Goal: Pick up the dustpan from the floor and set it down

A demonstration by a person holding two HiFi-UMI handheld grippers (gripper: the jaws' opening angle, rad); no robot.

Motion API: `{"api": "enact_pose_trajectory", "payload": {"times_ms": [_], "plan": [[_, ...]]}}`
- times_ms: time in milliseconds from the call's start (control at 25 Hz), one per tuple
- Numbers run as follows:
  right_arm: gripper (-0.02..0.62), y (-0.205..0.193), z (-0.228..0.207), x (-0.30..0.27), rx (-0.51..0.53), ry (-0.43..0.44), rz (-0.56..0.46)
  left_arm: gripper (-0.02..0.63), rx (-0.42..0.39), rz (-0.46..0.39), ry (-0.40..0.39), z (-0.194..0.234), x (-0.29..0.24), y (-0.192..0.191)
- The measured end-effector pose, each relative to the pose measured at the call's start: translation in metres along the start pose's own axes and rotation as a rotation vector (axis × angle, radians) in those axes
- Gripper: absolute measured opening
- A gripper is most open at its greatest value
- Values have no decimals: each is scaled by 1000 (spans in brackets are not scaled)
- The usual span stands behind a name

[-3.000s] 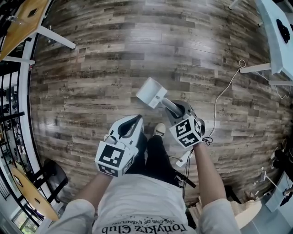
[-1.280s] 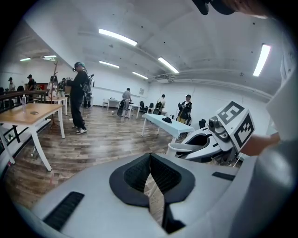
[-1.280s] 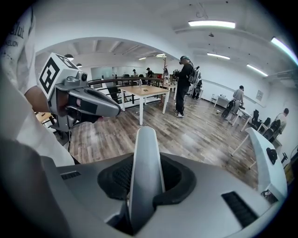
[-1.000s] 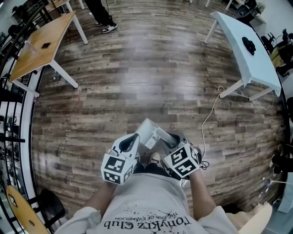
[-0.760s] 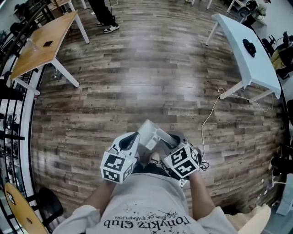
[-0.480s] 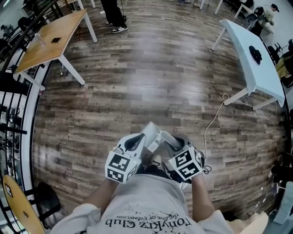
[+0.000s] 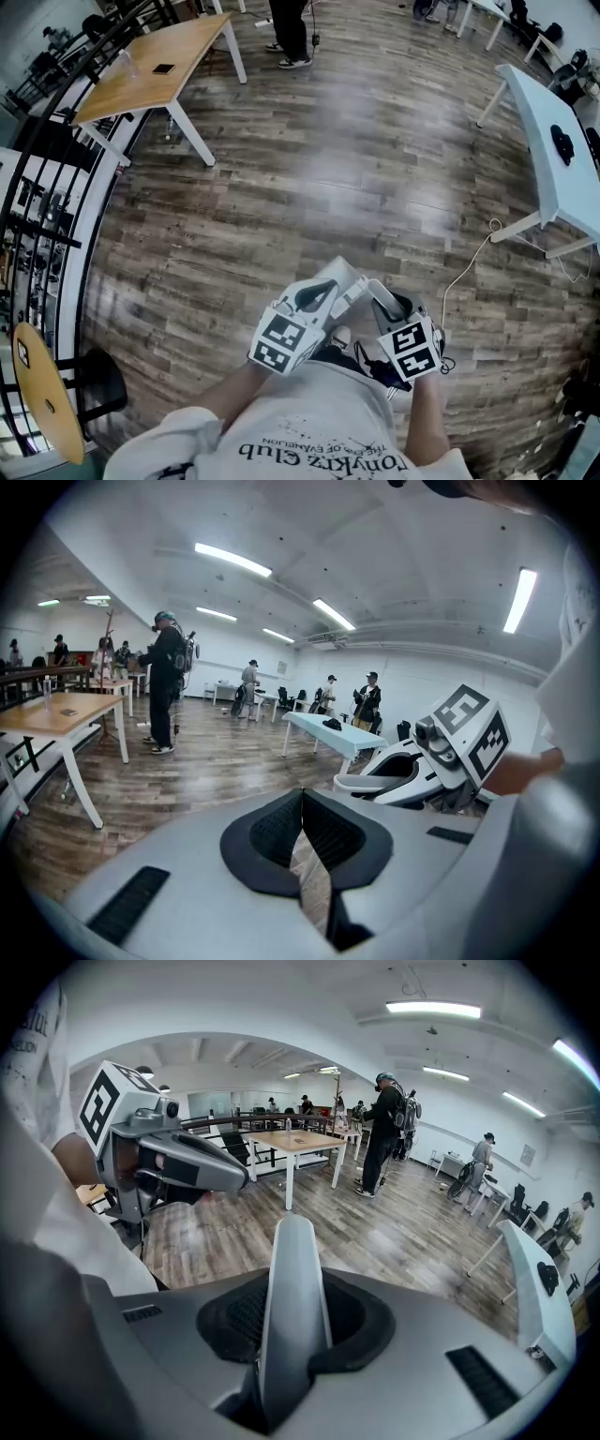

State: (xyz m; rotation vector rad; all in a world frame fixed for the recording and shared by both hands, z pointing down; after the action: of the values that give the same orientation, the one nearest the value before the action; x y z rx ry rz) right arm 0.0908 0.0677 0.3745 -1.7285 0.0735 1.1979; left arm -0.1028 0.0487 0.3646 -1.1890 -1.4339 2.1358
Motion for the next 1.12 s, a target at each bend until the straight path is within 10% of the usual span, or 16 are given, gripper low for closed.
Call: {"api": "enact_pose_trajectory", "payload": {"times_ms": [1120], "plan": [[109,-20,-41,-63,-38,0,13,23,32,26,5,37,-38,-3]]}}
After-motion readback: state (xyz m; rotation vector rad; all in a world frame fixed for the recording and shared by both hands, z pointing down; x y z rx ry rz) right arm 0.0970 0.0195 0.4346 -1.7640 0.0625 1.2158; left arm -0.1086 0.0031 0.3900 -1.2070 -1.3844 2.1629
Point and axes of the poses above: the fingertips, and each gripper's own axes: x backward along the fingers, z to its left, y out of its top, the point moved 10 cm from there along x, backward along the fingers, and after that the axes turned 8 degrees about y, right-handed, at the moved point
